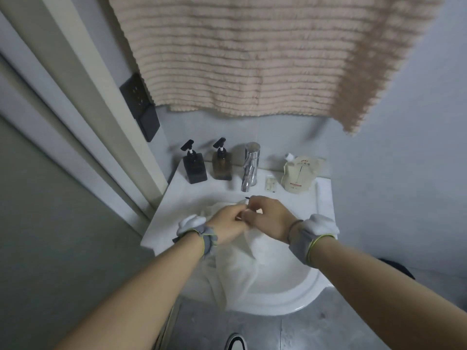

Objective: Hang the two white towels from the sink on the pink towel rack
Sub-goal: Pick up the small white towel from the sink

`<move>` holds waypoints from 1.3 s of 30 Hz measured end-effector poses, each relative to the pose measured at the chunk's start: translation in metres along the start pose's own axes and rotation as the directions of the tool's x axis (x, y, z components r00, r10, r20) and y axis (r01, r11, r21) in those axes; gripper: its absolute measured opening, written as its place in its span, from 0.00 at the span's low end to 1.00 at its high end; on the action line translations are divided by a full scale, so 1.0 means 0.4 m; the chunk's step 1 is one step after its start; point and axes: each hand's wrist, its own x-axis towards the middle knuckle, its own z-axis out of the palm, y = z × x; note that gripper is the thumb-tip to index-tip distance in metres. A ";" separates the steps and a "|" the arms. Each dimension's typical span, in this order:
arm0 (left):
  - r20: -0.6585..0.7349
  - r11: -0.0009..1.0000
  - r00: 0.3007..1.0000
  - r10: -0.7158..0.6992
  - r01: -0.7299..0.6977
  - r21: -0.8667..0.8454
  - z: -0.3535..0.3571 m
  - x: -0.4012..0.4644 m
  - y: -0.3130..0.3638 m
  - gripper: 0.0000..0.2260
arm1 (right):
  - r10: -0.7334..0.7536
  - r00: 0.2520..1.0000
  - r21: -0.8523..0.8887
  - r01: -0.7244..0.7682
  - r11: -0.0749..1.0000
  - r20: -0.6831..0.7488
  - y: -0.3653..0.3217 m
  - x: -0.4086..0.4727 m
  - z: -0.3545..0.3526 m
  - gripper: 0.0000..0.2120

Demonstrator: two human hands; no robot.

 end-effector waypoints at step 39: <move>-0.363 0.780 0.734 0.574 -0.355 0.515 -0.436 -0.132 0.651 0.16 | -0.367 0.865 0.204 0.450 0.870 -0.342 -0.530 -0.146 -0.456 0.04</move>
